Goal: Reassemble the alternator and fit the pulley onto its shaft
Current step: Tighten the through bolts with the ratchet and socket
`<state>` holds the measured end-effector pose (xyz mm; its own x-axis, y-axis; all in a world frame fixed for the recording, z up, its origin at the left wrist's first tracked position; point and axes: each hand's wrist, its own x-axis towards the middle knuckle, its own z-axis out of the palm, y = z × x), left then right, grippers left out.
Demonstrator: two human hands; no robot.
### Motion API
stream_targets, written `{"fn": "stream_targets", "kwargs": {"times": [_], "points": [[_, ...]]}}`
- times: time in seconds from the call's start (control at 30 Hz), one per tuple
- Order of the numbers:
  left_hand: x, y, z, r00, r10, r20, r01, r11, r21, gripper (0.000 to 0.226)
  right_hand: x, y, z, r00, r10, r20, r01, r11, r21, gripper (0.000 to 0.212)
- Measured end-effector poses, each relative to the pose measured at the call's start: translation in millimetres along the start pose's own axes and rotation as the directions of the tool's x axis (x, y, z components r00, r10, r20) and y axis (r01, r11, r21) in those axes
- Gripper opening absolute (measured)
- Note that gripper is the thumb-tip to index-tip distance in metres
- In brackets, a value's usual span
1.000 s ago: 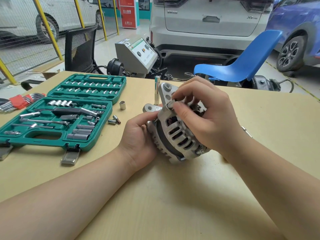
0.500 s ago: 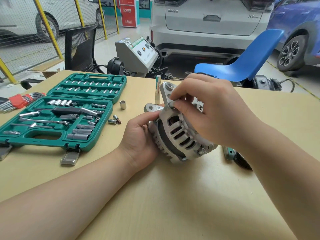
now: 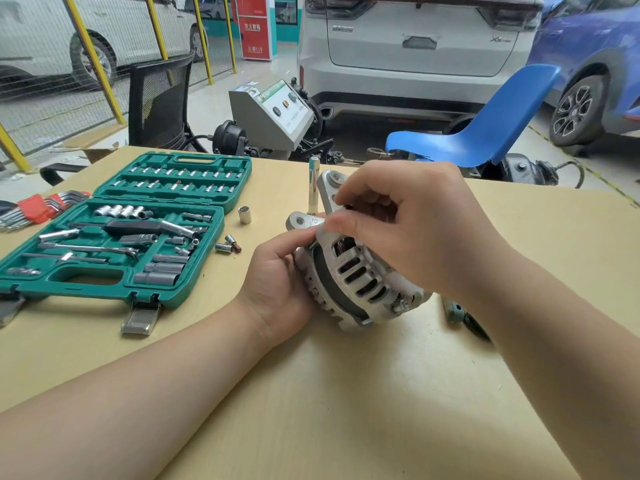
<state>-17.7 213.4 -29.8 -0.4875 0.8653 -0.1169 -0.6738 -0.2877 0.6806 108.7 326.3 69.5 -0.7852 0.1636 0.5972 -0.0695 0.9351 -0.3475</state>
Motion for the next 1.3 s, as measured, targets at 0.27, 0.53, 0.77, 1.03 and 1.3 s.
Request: {"fn": "stream_targets", "kwargs": {"times": [0.27,0.53,0.77,1.03,1.3], "points": [[-0.5,0.5,3.0,1.0,-0.018,-0.007,0.018,1.0,-0.015,0.045,-0.2,0.7,-1.7,0.998,0.005,0.055,0.003,0.989,-0.146,0.017],[1.0,-0.8,0.2,0.999,-0.003,0.033,0.004,1.0,-0.019,0.037,1.0,-0.3,-1.8,0.996,0.086,-0.006,-0.086,0.996,-0.009,0.017],[3.2,-1.6,-2.8,0.999,-0.003,0.034,0.003,1.0,0.002,0.031,0.4,2.0,-8.1,0.995,0.05,0.081,-0.045,0.997,-0.062,0.007],[0.9,-1.0,-0.3,0.999,-0.015,0.045,0.015,1.0,0.007,0.041,-0.4,-3.8,7.1,0.993,0.118,-0.023,-0.12,0.972,-0.202,0.041],[0.7,-0.4,-0.6,1.0,-0.018,0.002,0.018,1.0,0.024,0.038,1.2,1.9,-8.3,0.99,0.101,0.098,-0.102,0.995,0.002,0.011]]}}
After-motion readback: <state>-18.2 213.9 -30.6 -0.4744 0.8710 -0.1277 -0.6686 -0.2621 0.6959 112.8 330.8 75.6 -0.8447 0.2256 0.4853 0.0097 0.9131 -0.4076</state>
